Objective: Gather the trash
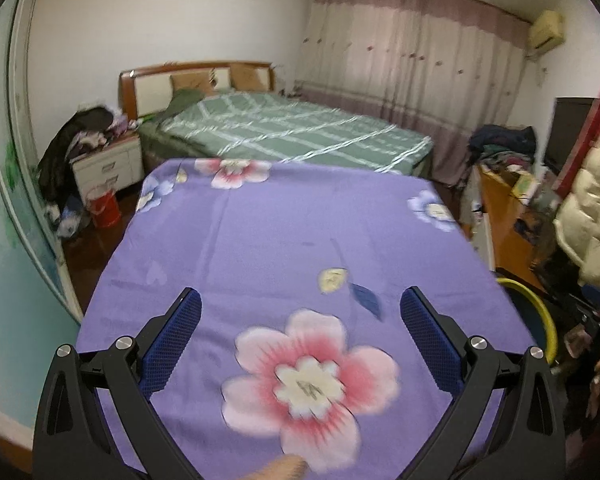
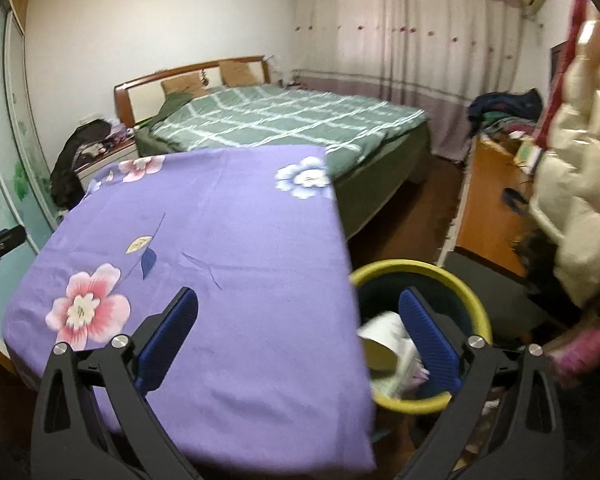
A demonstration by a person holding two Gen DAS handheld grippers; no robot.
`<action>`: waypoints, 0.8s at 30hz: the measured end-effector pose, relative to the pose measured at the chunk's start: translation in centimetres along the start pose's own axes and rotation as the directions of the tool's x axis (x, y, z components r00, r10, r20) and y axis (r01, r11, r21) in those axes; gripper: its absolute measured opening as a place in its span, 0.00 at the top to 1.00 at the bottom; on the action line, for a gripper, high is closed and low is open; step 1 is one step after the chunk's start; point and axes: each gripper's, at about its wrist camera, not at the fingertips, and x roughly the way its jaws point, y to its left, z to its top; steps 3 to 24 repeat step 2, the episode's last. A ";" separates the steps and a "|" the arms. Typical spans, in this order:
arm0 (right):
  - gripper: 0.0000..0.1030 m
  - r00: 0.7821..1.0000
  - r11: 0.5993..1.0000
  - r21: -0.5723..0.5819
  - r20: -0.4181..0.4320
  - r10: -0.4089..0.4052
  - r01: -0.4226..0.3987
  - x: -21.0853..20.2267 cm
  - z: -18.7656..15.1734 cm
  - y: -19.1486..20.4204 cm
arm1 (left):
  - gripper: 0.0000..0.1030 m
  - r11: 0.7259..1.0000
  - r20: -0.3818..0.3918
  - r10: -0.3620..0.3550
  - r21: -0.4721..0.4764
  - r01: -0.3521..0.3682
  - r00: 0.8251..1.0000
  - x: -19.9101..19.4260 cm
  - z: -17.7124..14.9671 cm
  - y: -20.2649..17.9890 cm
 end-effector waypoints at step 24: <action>0.07 0.999 0.999 -0.010 -0.037 0.035 -0.036 3.5 1.1 1.1 | 0.05 1.000 -0.035 0.029 -0.005 -0.029 0.999 2.9 0.9 0.7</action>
